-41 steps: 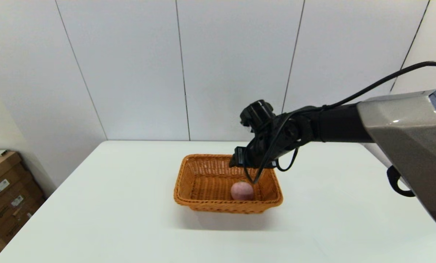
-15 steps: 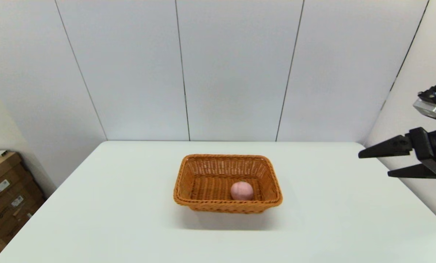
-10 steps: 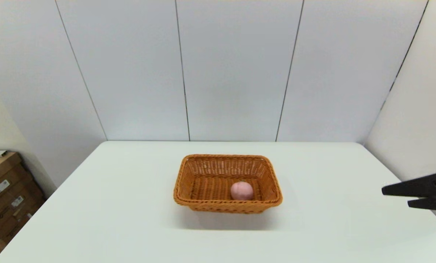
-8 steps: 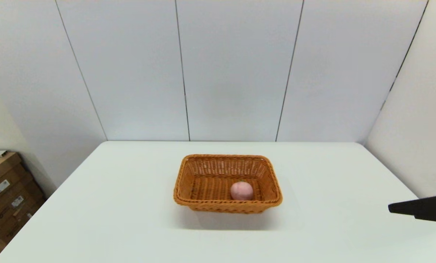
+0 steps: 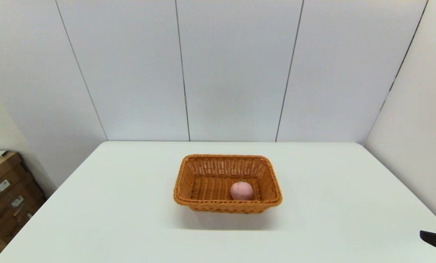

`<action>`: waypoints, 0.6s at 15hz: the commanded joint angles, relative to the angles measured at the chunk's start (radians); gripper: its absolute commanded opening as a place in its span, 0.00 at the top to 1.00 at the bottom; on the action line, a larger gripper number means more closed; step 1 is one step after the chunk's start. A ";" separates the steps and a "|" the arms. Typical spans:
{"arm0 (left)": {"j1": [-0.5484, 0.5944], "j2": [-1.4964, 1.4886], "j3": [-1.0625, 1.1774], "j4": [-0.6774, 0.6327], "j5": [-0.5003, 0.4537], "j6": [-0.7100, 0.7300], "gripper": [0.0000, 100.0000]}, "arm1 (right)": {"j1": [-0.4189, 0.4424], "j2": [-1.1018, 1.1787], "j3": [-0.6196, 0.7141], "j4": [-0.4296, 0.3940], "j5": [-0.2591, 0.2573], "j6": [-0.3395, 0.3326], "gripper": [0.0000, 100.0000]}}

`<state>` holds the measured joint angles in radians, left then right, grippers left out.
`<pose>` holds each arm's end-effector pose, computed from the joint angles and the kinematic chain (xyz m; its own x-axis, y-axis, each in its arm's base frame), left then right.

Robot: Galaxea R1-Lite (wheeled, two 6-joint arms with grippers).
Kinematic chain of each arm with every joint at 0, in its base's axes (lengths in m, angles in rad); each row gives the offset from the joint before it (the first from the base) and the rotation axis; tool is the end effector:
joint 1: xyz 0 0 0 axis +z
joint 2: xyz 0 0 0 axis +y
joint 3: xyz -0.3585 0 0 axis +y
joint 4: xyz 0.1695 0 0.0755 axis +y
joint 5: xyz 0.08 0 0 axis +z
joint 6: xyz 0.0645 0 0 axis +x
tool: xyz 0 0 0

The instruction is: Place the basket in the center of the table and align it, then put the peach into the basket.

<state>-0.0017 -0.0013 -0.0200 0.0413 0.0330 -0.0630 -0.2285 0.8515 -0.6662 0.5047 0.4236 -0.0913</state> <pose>-0.0462 0.0022 0.0757 0.9993 0.0313 -0.0200 -0.0325 0.9975 -0.0623 0.0560 0.0142 0.2243 0.7779 0.2411 -0.5803 -0.1584 0.9689 0.1902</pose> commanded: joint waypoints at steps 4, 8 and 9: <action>0.000 0.000 0.000 0.000 0.001 0.000 0.00 | 0.005 -0.088 0.034 0.046 0.070 -0.004 0.00; 0.000 0.000 0.000 0.000 0.001 0.000 0.00 | 0.005 -0.170 0.045 0.060 0.070 -0.004 0.00; 0.000 0.000 0.000 0.000 0.001 0.000 0.00 | 0.012 -0.196 0.046 0.063 0.055 -0.004 0.00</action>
<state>-0.0017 -0.0013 -0.0200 0.0413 0.0330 -0.0619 -0.2245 0.7191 -0.6272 0.5613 0.4930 -0.0938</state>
